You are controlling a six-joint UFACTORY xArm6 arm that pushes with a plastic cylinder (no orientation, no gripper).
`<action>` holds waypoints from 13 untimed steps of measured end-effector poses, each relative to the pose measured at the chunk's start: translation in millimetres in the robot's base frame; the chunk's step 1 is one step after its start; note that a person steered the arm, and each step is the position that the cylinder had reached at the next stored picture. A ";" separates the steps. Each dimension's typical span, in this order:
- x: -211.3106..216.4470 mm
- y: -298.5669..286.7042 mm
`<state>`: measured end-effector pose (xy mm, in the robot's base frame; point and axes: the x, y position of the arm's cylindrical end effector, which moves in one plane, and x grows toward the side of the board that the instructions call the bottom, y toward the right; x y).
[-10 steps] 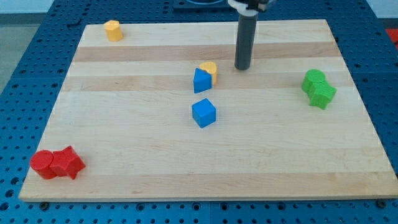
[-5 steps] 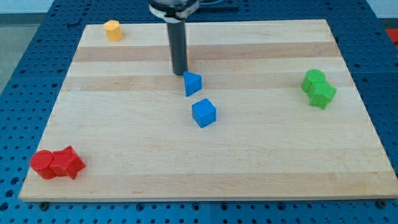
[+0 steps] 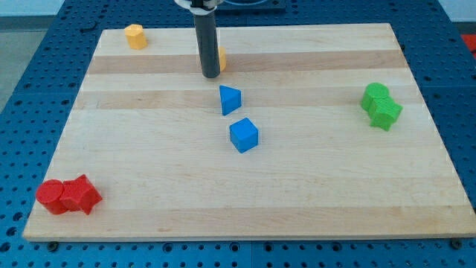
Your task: Push the yellow heart towards the right side of the yellow hexagon
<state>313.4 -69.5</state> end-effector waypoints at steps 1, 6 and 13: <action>-17.6 -3.0; -43.4 14.3; -76.3 -17.8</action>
